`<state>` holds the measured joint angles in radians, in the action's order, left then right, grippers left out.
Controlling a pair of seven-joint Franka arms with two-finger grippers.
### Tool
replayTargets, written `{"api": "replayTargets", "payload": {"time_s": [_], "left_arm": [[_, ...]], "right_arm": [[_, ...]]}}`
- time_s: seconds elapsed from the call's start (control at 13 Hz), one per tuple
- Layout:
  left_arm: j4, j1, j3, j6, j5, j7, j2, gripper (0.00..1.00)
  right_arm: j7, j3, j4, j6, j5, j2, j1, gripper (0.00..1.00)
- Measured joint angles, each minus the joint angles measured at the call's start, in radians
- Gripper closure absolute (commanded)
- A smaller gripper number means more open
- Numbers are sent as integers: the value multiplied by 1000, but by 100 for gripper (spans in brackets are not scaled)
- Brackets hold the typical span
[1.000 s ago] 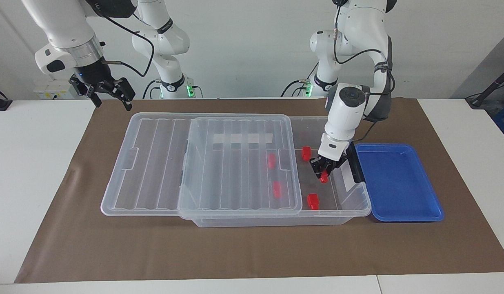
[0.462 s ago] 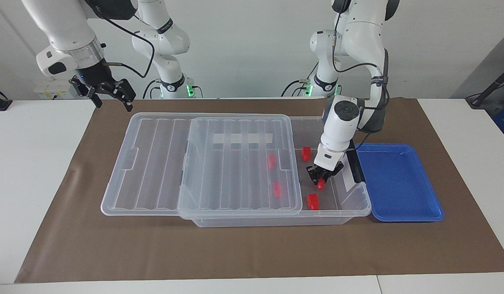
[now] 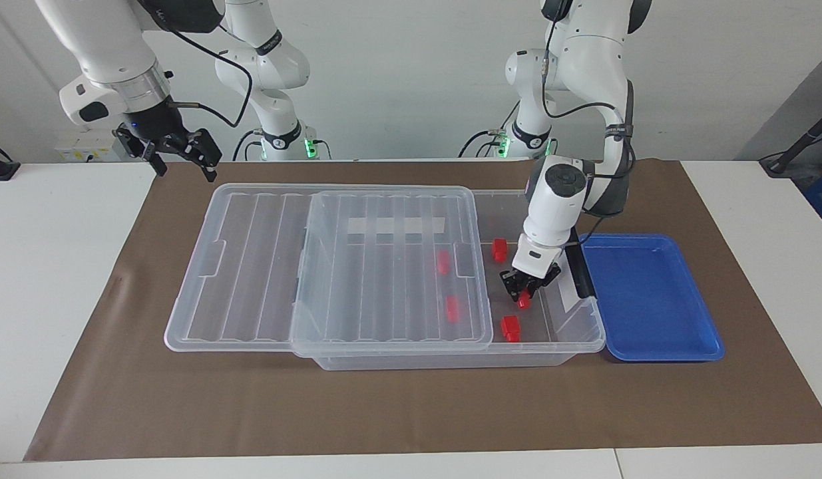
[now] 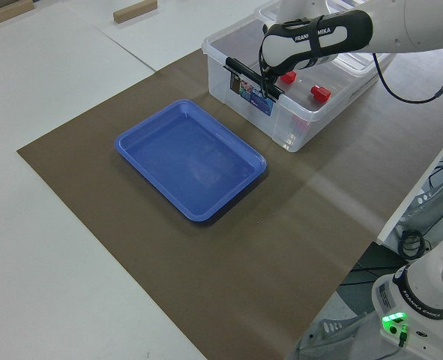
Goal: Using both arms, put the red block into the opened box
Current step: 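Lower the red block into the box and open the left gripper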
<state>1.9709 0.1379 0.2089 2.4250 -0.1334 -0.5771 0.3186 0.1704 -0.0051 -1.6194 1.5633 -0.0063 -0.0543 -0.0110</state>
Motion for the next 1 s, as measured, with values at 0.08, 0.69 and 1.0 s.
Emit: {"api": "replayTargets", "payload": {"time_s": [0.08,0.69,1.0], "left_arm": [[0,0,0,0,0,-5,0,68],[-47,2,1,-129,-1,-24,-31,28],[-140,10,5,-321,-2,-85,-126,16]], "right_arm": [[0,0,0,0,0,0,0,0],[0,0,0,0,0,0,0,0],[0,0,0,0,0,0,0,0]]}}
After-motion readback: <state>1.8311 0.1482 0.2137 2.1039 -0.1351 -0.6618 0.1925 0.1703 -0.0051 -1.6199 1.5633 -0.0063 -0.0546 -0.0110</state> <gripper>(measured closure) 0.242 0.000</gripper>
